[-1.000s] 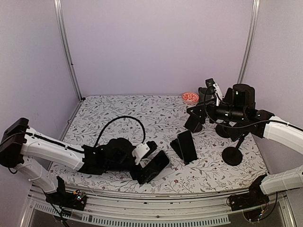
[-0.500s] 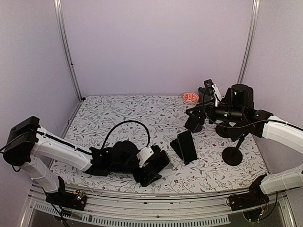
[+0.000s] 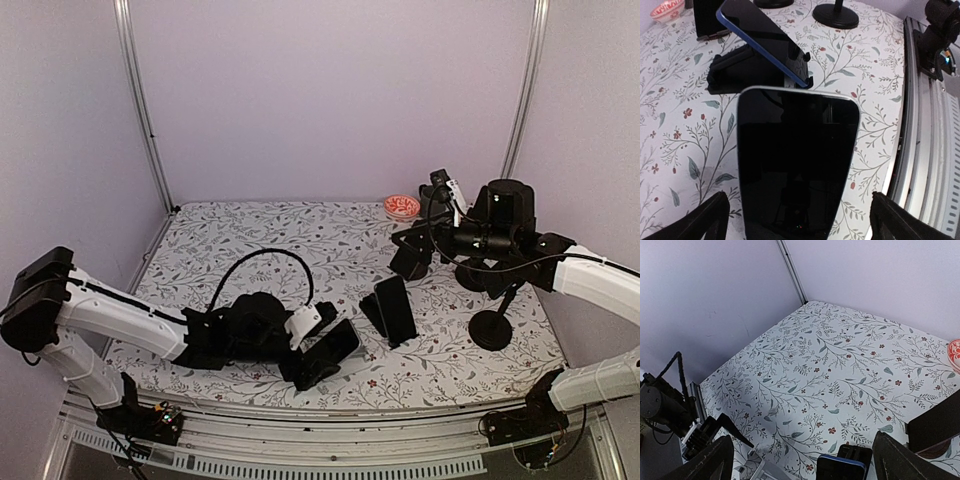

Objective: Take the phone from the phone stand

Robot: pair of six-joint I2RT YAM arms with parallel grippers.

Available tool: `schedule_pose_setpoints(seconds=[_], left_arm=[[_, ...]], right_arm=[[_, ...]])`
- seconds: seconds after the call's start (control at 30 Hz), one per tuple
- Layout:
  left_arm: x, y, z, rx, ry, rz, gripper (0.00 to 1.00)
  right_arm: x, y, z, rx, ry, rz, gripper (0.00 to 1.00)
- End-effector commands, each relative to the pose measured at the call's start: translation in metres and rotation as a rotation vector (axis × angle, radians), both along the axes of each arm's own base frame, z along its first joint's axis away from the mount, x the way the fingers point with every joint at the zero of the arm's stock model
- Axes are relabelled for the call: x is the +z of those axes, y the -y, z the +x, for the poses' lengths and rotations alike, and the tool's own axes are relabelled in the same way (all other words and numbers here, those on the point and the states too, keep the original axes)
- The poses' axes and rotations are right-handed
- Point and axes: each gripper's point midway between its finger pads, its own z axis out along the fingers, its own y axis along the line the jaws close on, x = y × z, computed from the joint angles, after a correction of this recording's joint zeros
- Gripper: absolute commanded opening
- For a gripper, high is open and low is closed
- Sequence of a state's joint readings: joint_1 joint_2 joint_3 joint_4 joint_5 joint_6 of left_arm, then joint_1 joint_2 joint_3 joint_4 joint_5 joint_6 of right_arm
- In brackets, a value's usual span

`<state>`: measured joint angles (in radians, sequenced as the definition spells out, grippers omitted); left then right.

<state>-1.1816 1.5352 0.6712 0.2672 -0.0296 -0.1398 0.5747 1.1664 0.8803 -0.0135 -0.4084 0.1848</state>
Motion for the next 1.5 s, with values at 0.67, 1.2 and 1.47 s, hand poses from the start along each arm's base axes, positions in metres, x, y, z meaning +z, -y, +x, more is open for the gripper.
schedule_pose_setpoints(seconds=[0.67,1.2,1.47], left_arm=[[-0.013,0.013,0.000,-0.124,-0.082,-0.046,0.99],[-0.015,0.011,0.016,-0.055,0.012,-0.020,0.85],[-0.003,0.010,0.010,-0.074,0.023,-0.057,0.63]], right_arm=[[-0.003,-0.005,0.001,0.036,-0.002,0.007,0.99],[-0.006,-0.004,0.004,0.034,-0.009,-0.001,0.99],[-0.006,-0.005,0.006,0.035,-0.012,-0.002,0.99]])
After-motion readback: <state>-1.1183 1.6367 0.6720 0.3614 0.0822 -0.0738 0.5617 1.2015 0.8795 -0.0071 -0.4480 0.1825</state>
